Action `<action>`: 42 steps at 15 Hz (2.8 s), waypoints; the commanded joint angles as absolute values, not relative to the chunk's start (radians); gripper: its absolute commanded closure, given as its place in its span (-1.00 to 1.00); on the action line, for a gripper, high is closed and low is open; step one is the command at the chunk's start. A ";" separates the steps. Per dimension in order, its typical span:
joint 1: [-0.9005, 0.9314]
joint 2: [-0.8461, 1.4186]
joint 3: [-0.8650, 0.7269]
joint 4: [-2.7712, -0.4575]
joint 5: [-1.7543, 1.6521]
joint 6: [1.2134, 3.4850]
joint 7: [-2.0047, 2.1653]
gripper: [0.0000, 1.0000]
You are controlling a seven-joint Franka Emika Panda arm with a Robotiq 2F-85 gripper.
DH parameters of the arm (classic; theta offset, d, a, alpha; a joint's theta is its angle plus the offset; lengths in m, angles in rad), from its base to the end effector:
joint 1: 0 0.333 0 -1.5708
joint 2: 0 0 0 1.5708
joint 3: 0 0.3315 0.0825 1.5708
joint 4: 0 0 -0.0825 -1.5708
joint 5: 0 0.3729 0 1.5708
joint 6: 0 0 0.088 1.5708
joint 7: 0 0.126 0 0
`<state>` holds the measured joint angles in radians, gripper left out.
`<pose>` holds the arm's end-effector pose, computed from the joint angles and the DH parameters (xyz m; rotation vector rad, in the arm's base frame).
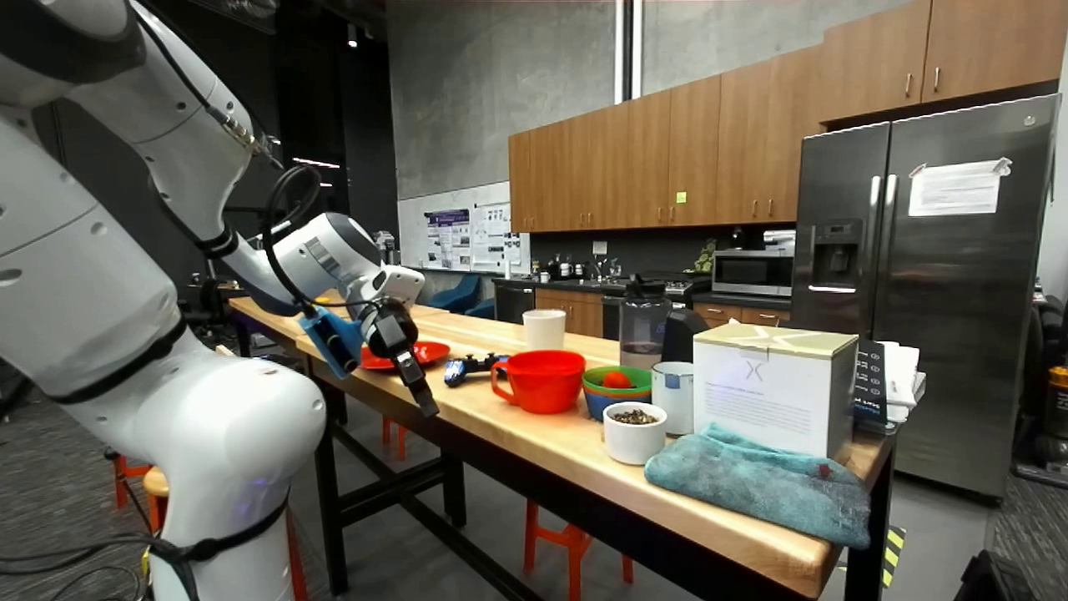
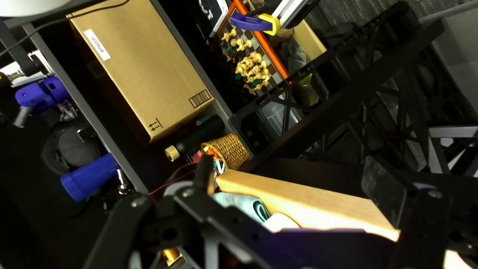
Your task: Push the game controller to the left and the red cup forward
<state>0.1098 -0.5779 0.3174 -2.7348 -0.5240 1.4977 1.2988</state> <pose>0.2515 0.0374 0.3844 1.9953 -0.8774 0.0585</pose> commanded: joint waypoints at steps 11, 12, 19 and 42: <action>0.102 -0.459 0.312 -2.688 -0.545 1.565 1.387 -1.00; 0.095 -0.421 0.311 -2.670 -0.561 1.601 1.405 -1.00; 0.045 -0.190 0.262 -2.504 -0.804 1.724 1.564 -1.00; 0.089 0.097 0.132 -2.279 -1.240 1.704 1.817 -1.00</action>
<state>0.0822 0.0503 0.1553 -2.3258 -1.1771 1.6991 1.7707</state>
